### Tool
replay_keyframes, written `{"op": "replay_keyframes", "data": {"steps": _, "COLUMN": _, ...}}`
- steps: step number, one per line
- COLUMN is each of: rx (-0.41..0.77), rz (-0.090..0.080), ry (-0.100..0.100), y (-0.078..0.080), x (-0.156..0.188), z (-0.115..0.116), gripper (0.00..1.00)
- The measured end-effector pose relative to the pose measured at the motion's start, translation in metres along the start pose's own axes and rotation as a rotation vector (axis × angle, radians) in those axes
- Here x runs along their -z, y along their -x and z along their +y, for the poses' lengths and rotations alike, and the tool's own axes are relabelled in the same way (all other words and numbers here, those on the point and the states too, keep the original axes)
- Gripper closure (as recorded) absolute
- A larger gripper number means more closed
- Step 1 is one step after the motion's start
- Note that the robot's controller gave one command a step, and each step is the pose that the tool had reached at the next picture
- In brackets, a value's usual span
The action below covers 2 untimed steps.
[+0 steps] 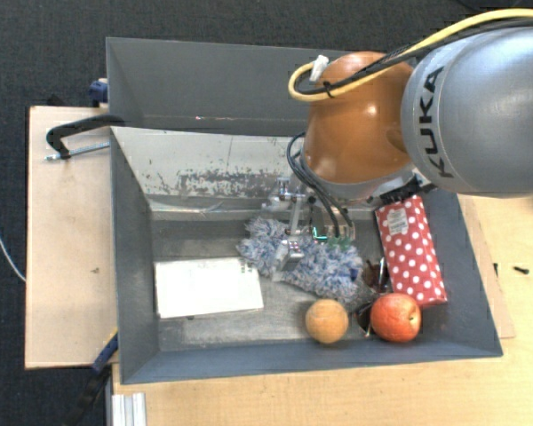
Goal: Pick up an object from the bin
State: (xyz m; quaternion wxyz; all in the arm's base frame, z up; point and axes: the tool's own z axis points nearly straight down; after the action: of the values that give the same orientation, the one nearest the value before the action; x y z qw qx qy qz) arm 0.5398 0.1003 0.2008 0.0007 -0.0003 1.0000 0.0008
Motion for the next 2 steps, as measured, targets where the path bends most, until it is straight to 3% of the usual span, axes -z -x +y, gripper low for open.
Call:
{"op": "replay_keyframes", "data": {"steps": 1, "rx": 0.113, "rz": -0.004, "ry": 0.005, "y": 0.0506, "x": -0.1220, "z": -0.0285, "gripper": 1.00}}
{"op": "replay_keyframes", "data": {"steps": 2, "rx": 0.113, "rz": -0.004, "ry": 0.005, "y": 0.0506, "x": -0.1220, "z": -0.0285, "gripper": 1.00}}
